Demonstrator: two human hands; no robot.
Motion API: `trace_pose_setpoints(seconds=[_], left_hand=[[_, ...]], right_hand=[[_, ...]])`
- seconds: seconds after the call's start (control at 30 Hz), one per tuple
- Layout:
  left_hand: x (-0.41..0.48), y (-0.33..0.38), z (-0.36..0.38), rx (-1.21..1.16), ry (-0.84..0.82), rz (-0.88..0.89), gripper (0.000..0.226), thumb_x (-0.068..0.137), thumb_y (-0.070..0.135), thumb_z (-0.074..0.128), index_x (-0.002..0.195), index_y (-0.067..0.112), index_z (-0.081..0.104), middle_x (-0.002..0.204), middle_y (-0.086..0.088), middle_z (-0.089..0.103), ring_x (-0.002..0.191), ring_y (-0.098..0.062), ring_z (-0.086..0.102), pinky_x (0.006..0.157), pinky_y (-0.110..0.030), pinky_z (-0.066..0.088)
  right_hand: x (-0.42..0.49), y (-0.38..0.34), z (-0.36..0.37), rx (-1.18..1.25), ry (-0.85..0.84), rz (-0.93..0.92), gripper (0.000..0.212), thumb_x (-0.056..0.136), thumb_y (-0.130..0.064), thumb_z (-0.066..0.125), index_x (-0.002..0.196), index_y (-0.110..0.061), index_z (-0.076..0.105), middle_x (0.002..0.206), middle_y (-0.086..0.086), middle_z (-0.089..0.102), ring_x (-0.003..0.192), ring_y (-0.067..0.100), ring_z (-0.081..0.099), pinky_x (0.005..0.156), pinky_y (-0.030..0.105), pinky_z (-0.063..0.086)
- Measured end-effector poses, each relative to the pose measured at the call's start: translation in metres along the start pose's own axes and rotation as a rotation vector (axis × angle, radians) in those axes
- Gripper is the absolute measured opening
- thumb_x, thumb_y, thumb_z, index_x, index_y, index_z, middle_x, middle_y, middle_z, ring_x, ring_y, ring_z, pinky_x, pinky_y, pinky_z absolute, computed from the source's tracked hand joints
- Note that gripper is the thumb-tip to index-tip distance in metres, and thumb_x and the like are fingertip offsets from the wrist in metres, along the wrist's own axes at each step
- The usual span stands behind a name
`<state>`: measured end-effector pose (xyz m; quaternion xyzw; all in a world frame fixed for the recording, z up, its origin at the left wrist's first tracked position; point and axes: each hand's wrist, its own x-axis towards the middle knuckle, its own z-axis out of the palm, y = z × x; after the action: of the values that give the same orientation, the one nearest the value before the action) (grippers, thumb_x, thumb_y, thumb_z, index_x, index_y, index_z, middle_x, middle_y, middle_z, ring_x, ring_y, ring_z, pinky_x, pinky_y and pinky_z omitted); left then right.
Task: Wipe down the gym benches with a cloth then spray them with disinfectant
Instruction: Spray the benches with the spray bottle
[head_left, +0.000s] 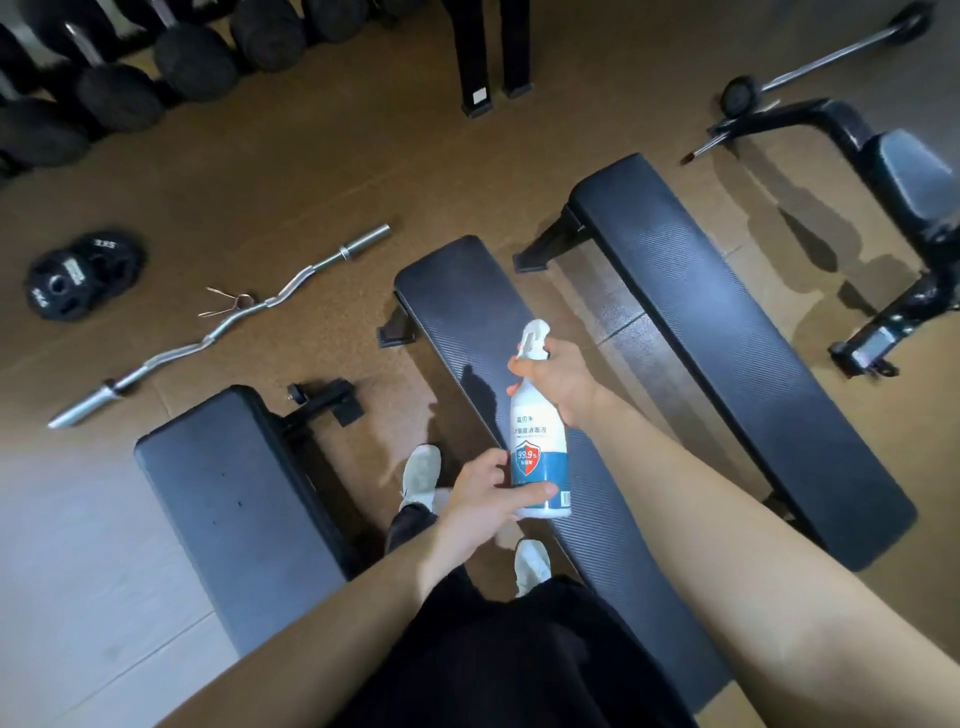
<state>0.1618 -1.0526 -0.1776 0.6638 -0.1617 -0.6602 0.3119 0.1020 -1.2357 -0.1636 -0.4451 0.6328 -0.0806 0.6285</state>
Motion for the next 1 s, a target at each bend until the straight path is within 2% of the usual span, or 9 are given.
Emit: trace_pose_setpoints(seconds=[0.1,0.2,0.27,0.37,0.5,0.63,0.77,0.87,1.0], left_hand=[[-0.019,-0.019,0.042,0.014,0.03,0.022,0.053,0.072,0.032,0.093,0.114,0.017,0.065,0.107,-0.001,0.078,0.096,-0.014,0.076,0.087,-0.037,0.063],[-0.036,-0.036,0.082,0.04,0.074,0.037,0.055,0.065,0.038,0.095,0.109,0.019,0.068,0.104,0.002,0.078,0.099,-0.018,0.075,0.083,-0.03,0.062],[-0.05,-0.048,0.11,0.038,0.07,0.017,0.059,0.066,0.038,0.096,0.114,0.019,0.067,0.107,0.003,0.078,0.099,-0.017,0.075,0.081,-0.031,0.063],[-0.071,-0.063,0.152,0.003,0.08,-0.004,0.052,0.072,0.026,0.095,0.115,0.013,0.068,0.106,-0.002,0.078,0.09,-0.015,0.077,0.076,-0.033,0.064],[-0.091,-0.086,0.188,0.036,0.099,-0.008,0.048,0.076,0.016,0.091,0.117,0.008,0.067,0.105,-0.003,0.077,0.086,-0.009,0.076,0.07,-0.02,0.059],[-0.104,-0.098,0.19,0.157,0.061,0.037,0.05,0.077,0.028,0.091,0.12,0.014,0.069,0.103,0.004,0.076,0.091,-0.01,0.073,0.07,-0.016,0.055],[-0.112,-0.119,0.203,0.145,0.018,0.039,0.051,0.075,0.035,0.092,0.116,0.019,0.067,0.105,0.004,0.074,0.098,-0.016,0.073,0.079,-0.03,0.063],[-0.121,-0.145,0.219,0.129,0.003,0.068,0.059,0.063,0.045,0.093,0.11,0.02,0.068,0.101,0.004,0.077,0.094,-0.013,0.074,0.087,-0.039,0.063],[-0.132,-0.185,0.229,-0.003,-0.073,0.05,0.074,0.05,0.045,0.097,0.111,0.016,0.067,0.105,-0.003,0.079,0.098,-0.023,0.077,0.09,-0.049,0.062]], right_hand=[[-0.022,0.028,-0.03,-0.003,0.017,-0.012,0.011,0.089,-0.007,0.073,0.09,-0.006,0.062,0.087,0.015,0.066,0.063,0.03,0.069,0.068,0.041,0.06],[-0.046,0.06,-0.065,0.051,0.03,-0.015,0.02,0.092,-0.001,0.067,0.078,-0.007,0.055,0.075,0.012,0.06,0.048,0.022,0.064,0.047,0.025,0.053],[-0.061,0.078,-0.088,0.09,-0.008,0.003,0.017,0.09,0.003,0.068,0.082,-0.004,0.055,0.079,0.016,0.06,0.041,0.018,0.062,0.039,0.021,0.049],[-0.079,0.104,-0.115,0.082,-0.046,0.02,0.018,0.087,0.004,0.071,0.098,0.002,0.058,0.093,0.021,0.06,0.047,0.022,0.066,0.04,0.024,0.051],[-0.098,0.141,-0.139,0.072,0.003,0.021,0.015,0.088,0.0,0.071,0.085,-0.005,0.058,0.092,0.018,0.059,0.071,0.032,0.067,0.043,0.024,0.05],[-0.111,0.171,-0.153,0.167,0.027,0.058,0.013,0.088,0.002,0.069,0.087,-0.005,0.058,0.091,0.018,0.059,0.069,0.034,0.068,0.052,0.029,0.055],[-0.132,0.186,-0.162,0.218,-0.029,0.087,0.037,0.088,-0.001,0.074,0.121,-0.002,0.057,0.111,0.017,0.062,0.064,0.028,0.072,0.056,0.032,0.059],[-0.154,0.203,-0.168,0.176,0.029,0.061,0.013,0.09,-0.001,0.071,0.097,-0.005,0.06,0.093,0.017,0.063,0.06,0.025,0.066,0.052,0.028,0.055],[-0.187,0.235,-0.177,0.177,0.128,0.052,0.013,0.092,-0.002,0.068,0.086,-0.008,0.059,0.081,0.013,0.062,0.055,0.02,0.065,0.057,0.03,0.056]])
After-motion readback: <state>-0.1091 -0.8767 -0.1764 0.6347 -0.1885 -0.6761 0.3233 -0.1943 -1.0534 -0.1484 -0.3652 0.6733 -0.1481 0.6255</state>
